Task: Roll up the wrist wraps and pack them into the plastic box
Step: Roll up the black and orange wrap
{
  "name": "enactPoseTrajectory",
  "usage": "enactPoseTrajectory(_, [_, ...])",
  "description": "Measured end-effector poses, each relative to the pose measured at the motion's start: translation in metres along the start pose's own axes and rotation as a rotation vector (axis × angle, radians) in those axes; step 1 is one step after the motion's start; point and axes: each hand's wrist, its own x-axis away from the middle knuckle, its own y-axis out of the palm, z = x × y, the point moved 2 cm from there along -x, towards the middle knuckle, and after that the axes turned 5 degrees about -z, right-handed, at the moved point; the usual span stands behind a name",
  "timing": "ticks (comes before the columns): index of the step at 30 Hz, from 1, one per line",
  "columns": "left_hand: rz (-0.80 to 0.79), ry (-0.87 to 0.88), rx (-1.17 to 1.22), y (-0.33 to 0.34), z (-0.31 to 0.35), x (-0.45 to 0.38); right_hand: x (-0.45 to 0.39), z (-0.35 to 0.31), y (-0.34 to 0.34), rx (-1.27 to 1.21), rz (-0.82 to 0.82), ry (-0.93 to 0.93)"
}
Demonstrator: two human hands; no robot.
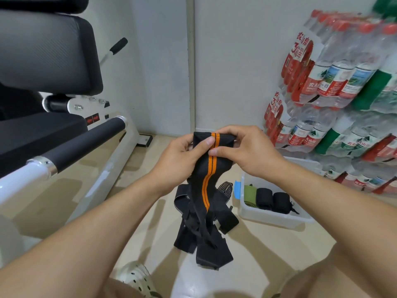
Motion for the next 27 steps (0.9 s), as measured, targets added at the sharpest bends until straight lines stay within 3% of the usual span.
enactPoseTrajectory(4, [-0.049, -0.083, 0.062, 0.005, 0.002, 0.002, -0.001, -0.003, -0.002, 0.021, 0.075, -0.110])
enactPoseTrajectory(9, [0.010, -0.111, 0.192, 0.004, 0.004, 0.003, -0.003, -0.003, -0.001, 0.060, 0.121, -0.170])
enactPoseTrajectory(15, [0.012, -0.065, 0.205, -0.004, 0.004, 0.004, -0.001, 0.004, -0.005, -0.096, -0.074, -0.006])
enactPoseTrajectory(27, [0.042, -0.016, 0.158, -0.002, 0.004, 0.002, 0.001, 0.010, -0.004, -0.270, -0.082, 0.138])
